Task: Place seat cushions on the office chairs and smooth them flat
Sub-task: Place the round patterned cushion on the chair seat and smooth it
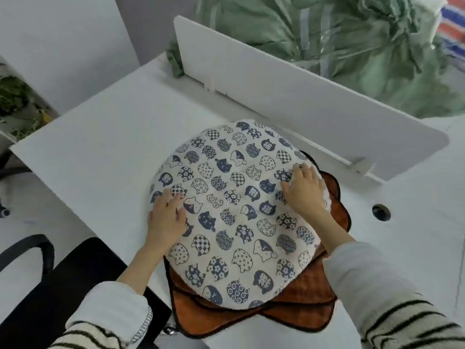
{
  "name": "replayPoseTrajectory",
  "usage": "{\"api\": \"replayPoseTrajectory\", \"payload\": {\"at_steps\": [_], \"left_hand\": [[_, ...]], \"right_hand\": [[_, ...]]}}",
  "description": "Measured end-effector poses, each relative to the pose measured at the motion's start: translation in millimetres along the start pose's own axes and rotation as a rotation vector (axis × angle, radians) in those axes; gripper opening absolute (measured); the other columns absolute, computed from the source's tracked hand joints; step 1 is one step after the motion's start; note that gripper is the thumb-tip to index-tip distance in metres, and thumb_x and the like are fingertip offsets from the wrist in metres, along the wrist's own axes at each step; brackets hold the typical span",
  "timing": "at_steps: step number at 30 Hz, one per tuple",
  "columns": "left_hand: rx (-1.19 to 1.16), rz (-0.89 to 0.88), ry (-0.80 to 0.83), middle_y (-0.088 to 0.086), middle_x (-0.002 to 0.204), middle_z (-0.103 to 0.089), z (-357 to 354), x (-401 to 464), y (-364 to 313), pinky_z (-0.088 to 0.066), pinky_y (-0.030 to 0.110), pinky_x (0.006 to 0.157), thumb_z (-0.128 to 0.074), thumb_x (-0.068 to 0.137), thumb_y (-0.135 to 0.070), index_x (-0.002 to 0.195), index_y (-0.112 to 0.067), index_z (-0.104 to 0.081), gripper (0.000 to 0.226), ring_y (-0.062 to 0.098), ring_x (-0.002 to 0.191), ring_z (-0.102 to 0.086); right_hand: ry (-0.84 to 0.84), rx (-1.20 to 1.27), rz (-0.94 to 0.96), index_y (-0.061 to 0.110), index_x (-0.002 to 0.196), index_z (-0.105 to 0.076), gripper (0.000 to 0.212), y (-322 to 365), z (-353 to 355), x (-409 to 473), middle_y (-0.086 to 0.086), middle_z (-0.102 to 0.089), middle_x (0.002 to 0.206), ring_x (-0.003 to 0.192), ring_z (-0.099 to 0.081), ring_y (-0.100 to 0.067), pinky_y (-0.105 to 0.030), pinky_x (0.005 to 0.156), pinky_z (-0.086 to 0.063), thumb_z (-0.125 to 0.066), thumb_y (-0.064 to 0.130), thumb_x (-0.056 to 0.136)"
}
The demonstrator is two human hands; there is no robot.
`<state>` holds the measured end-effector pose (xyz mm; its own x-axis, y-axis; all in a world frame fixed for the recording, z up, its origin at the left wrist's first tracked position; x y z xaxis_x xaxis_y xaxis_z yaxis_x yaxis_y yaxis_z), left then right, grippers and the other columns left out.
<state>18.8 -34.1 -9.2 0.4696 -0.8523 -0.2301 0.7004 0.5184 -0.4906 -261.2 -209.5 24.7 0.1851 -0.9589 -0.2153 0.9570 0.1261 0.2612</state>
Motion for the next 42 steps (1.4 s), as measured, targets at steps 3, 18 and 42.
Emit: {"api": "replayPoseTrajectory", "payload": {"at_steps": [3, 18, 42], "left_hand": [[0.031, 0.107, -0.052, 0.006, 0.159, -0.004, -2.3, 7.1, 3.2, -0.012, 0.052, 0.117, -0.037, 0.098, -0.034, 0.149, -0.026, -0.023, 0.053, 0.027, 0.146, 0.001], [-0.276, 0.183, -0.224, 0.021, 0.135, -0.024, 30.1, 4.9, -24.9, -0.026, 0.032, 0.113, -0.062, 0.086, -0.01, 0.143, -0.013, -0.033, 0.064, 0.032, 0.127, -0.03], [-0.161, 0.46, -0.656, 0.019, 0.135, -0.031, 210.8, -202.6, 309.0, -0.042, 0.045, 0.096, -0.072, 0.079, -0.016, 0.133, -0.015, -0.045, 0.06, 0.036, 0.121, -0.039]], "right_hand": [[0.001, -0.059, -0.049, 0.018, 0.144, -0.027, 0.065, -6.2, -6.2, 23.2, -0.008, -0.013, 0.159, 0.146, -0.009, -0.029, -0.06, 0.114, -0.013, -0.042, 0.053, 0.091], [-0.136, -0.029, -0.061, 0.016, 0.136, -0.041, 0.046, 18.6, 26.6, 33.3, -0.018, -0.049, 0.13, 0.121, -0.045, -0.036, -0.053, 0.101, -0.032, -0.051, 0.029, 0.093], [-0.278, 0.224, 0.565, 0.005, 0.11, -0.062, 0.023, 384.4, -68.6, -237.6, -0.018, -0.059, 0.102, 0.093, -0.055, -0.037, -0.042, 0.069, -0.048, -0.052, 0.012, 0.09]]}}
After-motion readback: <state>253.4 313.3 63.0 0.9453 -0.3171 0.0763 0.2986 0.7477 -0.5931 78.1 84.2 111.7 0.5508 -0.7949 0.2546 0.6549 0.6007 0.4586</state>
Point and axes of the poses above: each hand's wrist, its own x-axis towards the middle knuckle, its own z-axis out of the back of the hand, y = z × x, the point moved 4 cm from there along x, towards the middle knuckle
